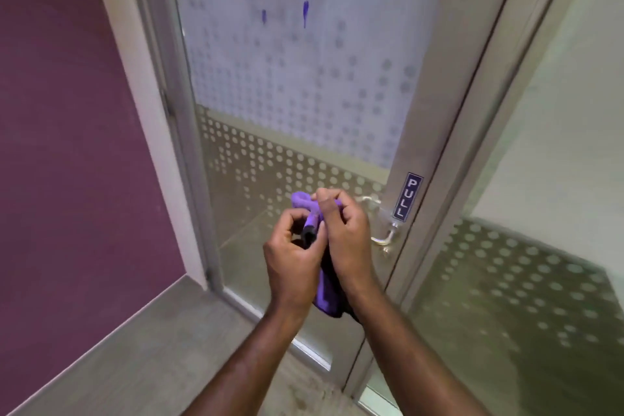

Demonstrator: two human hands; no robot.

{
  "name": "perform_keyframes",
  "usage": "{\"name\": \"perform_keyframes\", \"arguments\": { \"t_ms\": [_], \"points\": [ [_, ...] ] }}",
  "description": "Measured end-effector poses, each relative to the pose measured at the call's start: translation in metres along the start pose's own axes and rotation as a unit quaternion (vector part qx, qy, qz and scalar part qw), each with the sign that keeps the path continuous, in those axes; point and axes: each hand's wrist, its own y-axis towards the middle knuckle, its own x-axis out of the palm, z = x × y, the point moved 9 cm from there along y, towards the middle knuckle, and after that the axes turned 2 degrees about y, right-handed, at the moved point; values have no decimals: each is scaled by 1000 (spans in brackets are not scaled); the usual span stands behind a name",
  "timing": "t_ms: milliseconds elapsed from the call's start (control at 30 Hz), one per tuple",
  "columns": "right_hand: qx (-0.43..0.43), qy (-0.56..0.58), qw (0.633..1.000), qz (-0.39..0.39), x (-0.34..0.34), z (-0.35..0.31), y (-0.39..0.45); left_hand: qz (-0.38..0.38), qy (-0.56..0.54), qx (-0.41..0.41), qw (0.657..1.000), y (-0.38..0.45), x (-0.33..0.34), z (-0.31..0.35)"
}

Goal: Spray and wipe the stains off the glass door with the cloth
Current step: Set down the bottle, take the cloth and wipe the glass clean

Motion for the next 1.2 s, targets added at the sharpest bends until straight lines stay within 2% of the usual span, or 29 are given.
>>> {"name": "perform_keyframes", "arguments": {
  "t_ms": [67,167,300,400,500,633,700,833,900,1067,1200],
  "points": [
    [-1,-17,999,-39,28,6,4,25,8,1,1000,19,-19,-2],
    [-10,1,995,-100,62,13,19,23,24,45,998,42,-43,-2],
    [-24,24,986,-166,101,22,45,22,-64,31,997,66,-70,-11],
    [-46,35,981,-185,124,31,68,24,-93,20,995,88,-79,-14],
    [-74,51,981,-171,146,40,99,31,-93,12,995,121,-89,-20],
    [-88,116,987,-63,156,53,149,-5,-75,32,997,170,-86,-21],
    [-88,141,985,-38,159,59,176,-20,-64,68,995,194,-82,-15],
    [-84,198,975,-59,170,63,226,94,-37,149,984,257,-115,-6],
    [-75,229,968,-70,175,65,247,111,-12,152,982,290,-121,-9],
    [-87,265,954,-113,187,54,276,-84,-60,64,993,337,-66,-35],
    [-189,194,955,-122,193,35,284,-163,-79,43,983,352,-42,-45]
  ]
}}
